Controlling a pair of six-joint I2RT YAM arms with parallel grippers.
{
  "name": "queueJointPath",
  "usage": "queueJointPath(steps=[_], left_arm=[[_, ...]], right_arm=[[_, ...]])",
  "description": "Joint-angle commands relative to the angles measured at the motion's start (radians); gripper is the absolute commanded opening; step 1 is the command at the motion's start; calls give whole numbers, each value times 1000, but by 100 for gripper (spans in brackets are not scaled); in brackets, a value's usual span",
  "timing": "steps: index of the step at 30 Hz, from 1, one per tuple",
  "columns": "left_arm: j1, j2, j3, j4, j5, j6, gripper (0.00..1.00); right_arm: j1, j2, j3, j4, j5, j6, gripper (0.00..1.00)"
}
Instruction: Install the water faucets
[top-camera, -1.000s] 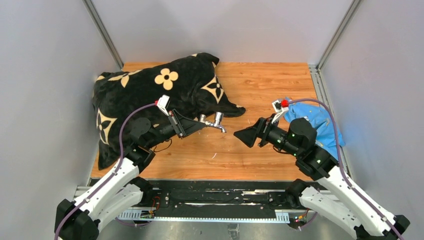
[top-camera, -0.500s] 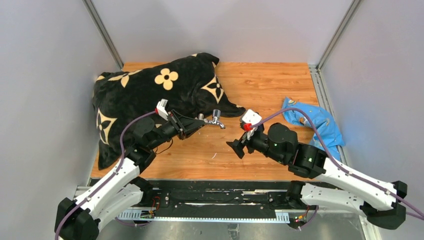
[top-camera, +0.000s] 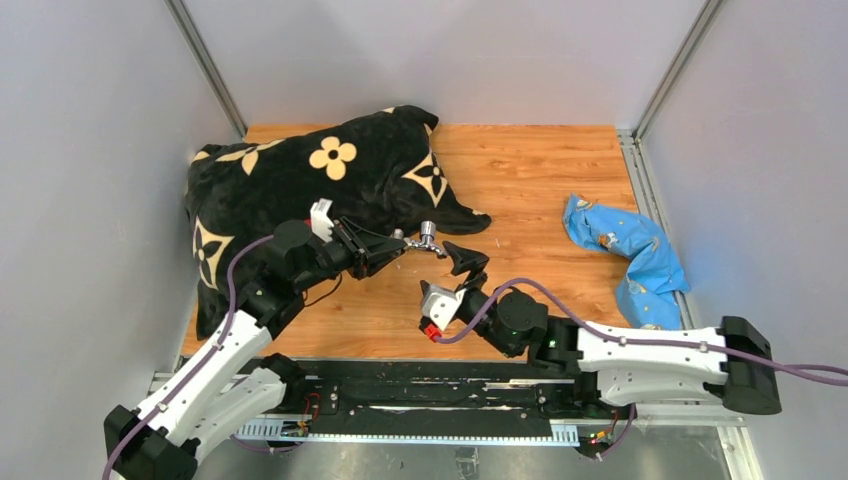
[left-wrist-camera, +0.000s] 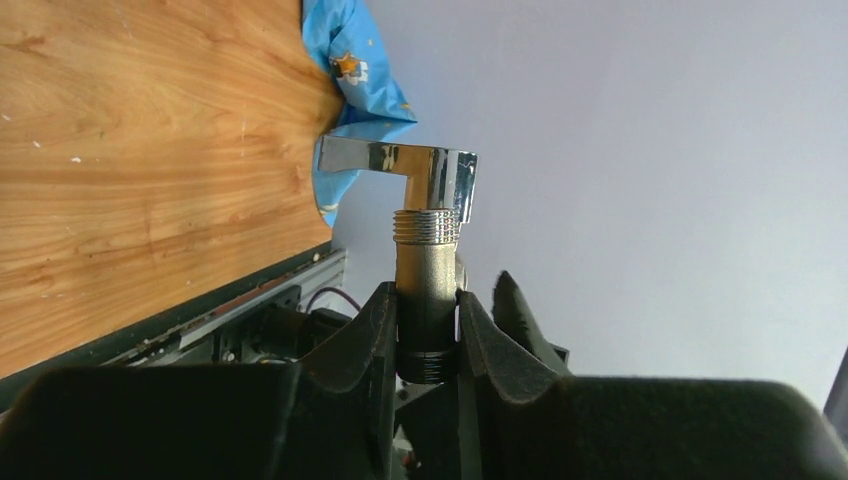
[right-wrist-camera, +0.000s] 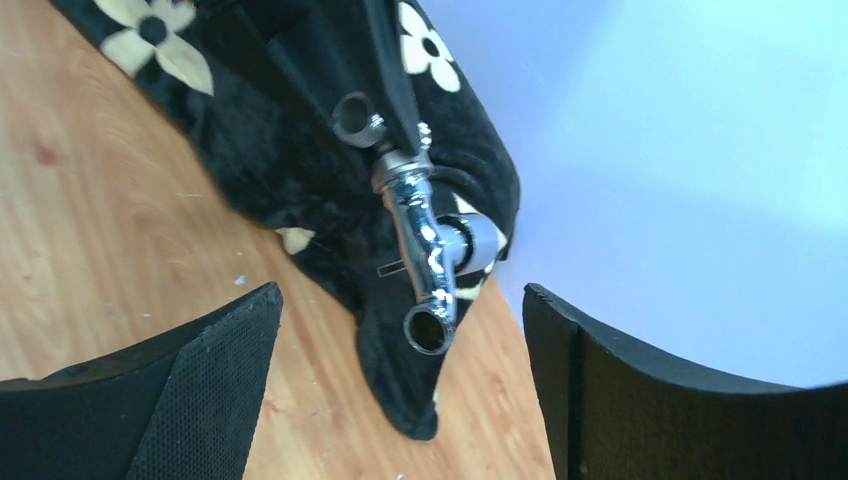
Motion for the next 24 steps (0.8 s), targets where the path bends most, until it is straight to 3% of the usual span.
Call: queueJointPath(steps=[1,7,13,16,24], left_arm=[[-4,12,111,-79,-4,80,0],[-5,18,148,-107,-2,123,0],[-5,28,190,-155,10,175,0],[-5,26,181,-152,10,175,0],[-5,22,207,-196,4,201,0]], right_arm=[[14,81,-63,394,62,-229,88],[8,223,-116,742,111,-394,84],[-14,266,-96,719,97,-421,61],[-17,277,-75,648,74,-449,56],[-63,283,-66,572,61,-422,63]])
